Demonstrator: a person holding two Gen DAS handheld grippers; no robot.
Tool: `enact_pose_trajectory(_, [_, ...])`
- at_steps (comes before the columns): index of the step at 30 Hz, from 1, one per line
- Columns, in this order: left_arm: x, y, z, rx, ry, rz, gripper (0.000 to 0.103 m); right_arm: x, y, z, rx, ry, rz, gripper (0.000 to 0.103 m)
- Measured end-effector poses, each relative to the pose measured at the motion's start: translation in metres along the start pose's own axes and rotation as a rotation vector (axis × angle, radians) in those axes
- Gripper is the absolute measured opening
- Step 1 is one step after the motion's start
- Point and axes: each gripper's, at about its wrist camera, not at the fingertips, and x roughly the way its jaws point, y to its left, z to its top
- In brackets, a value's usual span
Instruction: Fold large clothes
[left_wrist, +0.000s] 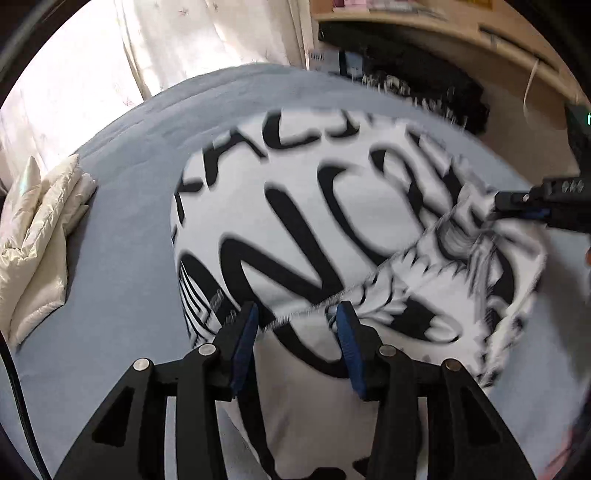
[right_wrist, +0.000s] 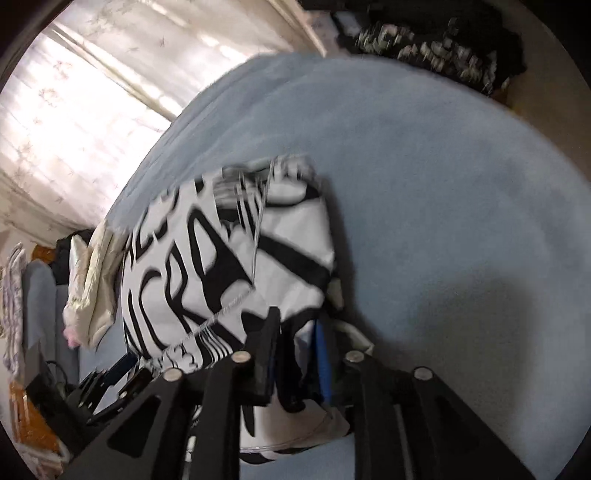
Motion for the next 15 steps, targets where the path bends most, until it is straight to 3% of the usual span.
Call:
enact_pose_trajectory(2, [-0.01, 0.012, 0.015, -0.045, -0.045, 0.004, 0.043, -0.014, 0.015, 0.007, -0.023, -0.073, 0.006, 0.034])
enact_pose_trajectory(4, [-0.008, 0.02, 0.029, -0.075, -0.058, 0.039, 0.052, -0.016, 0.034, 0.017, -0.062, -0.115, 0.03, 0.034])
enact_pose_trajectory(5, [-0.004, 0.023, 0.035, -0.086, -0.055, 0.07, 0.057, -0.011, 0.043, 0.023, -0.08, -0.118, 0.04, 0.034])
enact_pose_trajectory(7, [0.012, 0.027, 0.047, -0.111, -0.043, 0.121, 0.058, 0.003, 0.063, 0.035, -0.11, -0.125, 0.068, 0.034])
enact_pose_trajectory(11, [0.043, 0.026, 0.056, -0.131, -0.031, 0.142, 0.062, 0.046, 0.087, 0.055, -0.134, -0.103, 0.1, 0.034])
enact_pose_trajectory(13, [0.056, 0.024, 0.057, -0.122, -0.014, 0.175, 0.081, 0.074, 0.091, 0.061, -0.154, -0.061, 0.071, 0.034])
enact_pose_trajectory(15, [0.069, 0.032, 0.056, -0.143, 0.009, 0.165, 0.091, 0.103, 0.083, 0.064, -0.175, -0.023, -0.016, 0.03])
